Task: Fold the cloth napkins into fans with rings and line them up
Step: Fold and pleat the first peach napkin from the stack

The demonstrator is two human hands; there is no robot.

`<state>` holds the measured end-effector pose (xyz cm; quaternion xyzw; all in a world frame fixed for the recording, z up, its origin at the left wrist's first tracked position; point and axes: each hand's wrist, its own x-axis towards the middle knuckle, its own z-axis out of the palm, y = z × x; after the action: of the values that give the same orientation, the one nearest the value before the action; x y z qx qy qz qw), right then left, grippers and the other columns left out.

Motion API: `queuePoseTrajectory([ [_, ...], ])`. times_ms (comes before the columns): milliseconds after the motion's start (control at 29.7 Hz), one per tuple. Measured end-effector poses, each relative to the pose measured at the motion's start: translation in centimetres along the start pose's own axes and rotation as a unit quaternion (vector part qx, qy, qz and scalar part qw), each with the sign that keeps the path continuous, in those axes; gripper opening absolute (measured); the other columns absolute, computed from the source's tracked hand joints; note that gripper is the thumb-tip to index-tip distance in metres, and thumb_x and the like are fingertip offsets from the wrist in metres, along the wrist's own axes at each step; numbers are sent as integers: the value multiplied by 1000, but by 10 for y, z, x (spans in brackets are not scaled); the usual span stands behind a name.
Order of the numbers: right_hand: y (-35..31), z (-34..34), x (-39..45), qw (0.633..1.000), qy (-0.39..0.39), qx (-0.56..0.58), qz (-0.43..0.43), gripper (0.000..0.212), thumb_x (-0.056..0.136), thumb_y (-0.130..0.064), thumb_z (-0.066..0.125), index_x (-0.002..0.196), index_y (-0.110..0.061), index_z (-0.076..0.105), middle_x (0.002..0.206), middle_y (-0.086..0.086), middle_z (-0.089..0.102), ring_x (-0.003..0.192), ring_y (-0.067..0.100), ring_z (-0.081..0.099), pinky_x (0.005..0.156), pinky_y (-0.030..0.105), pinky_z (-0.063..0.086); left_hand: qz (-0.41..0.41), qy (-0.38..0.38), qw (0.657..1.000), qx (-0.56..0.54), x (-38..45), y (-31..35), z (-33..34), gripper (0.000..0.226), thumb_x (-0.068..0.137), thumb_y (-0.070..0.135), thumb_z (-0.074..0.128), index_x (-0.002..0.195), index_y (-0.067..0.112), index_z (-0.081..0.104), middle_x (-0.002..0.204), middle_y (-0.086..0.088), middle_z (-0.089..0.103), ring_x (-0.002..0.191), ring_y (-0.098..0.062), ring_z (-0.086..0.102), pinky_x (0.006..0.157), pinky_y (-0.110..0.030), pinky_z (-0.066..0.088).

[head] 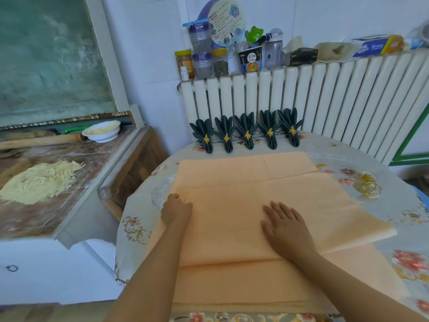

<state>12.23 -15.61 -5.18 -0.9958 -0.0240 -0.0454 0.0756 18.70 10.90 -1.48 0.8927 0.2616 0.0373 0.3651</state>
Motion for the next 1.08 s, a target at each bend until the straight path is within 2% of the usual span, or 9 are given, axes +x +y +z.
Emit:
queuePoseTrajectory([
  [135,-1,0,0,1000,7,-1,-2,93,67,-56,-17,149,-32,20,157,-8,16,145,10,11,115,32,5,-28,-30,999,-2,7,1,-5,49,86,26,67,131,12,53,127,-8,59,116,-28,55,96,-36,42],
  [303,0,1,0,1000,14,11,0,92,68,-57,-15,148,-31,23,157,-7,18,145,11,13,115,32,6,-17,-46,999,12,11,1,-6,21,83,23,59,98,13,70,91,-4,66,89,-26,59,75,-31,46],
  [438,0,2,1,1000,15,11,-1,92,68,-56,-15,148,-31,23,157,-7,18,145,11,12,115,32,5,8,-3,1000,-6,4,2,-2,9,84,22,56,88,27,63,95,2,65,100,-25,57,92,-40,47],
  [539,0,1,2,1000,16,12,1,93,68,-57,-16,148,-31,23,157,-7,18,145,11,12,115,32,5,25,-11,993,-111,-3,10,-2,23,87,17,58,110,16,54,95,0,60,85,-20,56,82,-35,47],
  [674,1,0,1,1000,10,4,2,94,66,-56,-18,148,-32,21,157,-8,16,145,10,10,115,32,5,44,-15,974,-224,-21,19,-5,62,89,16,65,143,17,34,133,-15,50,117,-26,52,86,-30,39],
  [775,1,1,0,1000,5,5,-1,95,65,-57,-18,148,-32,21,157,-8,16,144,10,10,115,32,5,65,-22,976,-209,-37,21,-3,67,88,21,68,145,19,35,128,-13,53,111,-21,53,87,-28,38],
  [842,2,0,-1,1000,0,8,-2,91,69,-57,-14,148,-31,23,157,-7,17,144,10,11,116,32,6,87,-30,978,-187,-48,22,1,54,85,20,71,135,16,50,112,-5,57,100,-15,53,84,-26,40],
  [943,1,-3,3,1000,10,24,-3,81,76,-57,-3,145,-29,30,155,-5,24,143,13,17,115,32,9,158,-47,974,-155,-66,23,8,7,81,14,71,87,17,73,81,3,67,80,-14,59,66,-20,43],
  [1078,4,-3,3,996,36,80,4,78,77,-58,3,139,-29,40,149,-5,38,139,14,28,112,31,16,245,-76,965,-54,-102,19,21,12,83,18,68,75,19,76,67,10,67,69,-10,59,60,-22,43],
])
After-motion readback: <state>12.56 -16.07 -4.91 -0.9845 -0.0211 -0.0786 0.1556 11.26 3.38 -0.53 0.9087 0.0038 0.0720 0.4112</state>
